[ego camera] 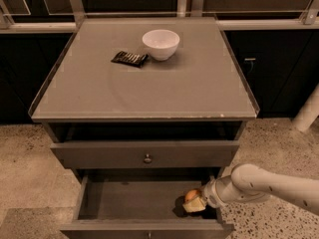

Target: Place orange into middle drawer

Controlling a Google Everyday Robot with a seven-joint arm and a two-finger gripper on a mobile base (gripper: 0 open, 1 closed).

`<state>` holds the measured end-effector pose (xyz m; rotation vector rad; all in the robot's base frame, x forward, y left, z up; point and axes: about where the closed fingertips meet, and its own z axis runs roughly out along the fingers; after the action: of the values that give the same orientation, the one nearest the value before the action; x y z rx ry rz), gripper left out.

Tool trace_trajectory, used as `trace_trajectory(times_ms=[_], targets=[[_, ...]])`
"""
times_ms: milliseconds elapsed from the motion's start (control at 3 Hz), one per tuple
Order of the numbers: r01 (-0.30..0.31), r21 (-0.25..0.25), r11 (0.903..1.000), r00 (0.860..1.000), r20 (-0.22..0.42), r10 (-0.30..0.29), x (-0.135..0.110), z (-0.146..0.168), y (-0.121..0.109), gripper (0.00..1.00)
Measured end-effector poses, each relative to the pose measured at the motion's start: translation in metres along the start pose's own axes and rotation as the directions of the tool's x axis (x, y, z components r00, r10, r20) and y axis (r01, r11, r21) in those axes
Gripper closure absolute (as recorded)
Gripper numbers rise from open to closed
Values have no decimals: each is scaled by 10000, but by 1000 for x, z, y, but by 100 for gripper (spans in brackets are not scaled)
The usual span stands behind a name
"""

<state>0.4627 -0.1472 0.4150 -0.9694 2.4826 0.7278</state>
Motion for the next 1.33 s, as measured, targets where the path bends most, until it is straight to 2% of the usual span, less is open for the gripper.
trace_trajectory(times_ms=[1000, 1333], targets=[[-17, 5, 10000, 10000, -8, 17, 0, 1, 0, 12], [-17, 4, 10000, 10000, -8, 17, 1, 1, 0, 0]])
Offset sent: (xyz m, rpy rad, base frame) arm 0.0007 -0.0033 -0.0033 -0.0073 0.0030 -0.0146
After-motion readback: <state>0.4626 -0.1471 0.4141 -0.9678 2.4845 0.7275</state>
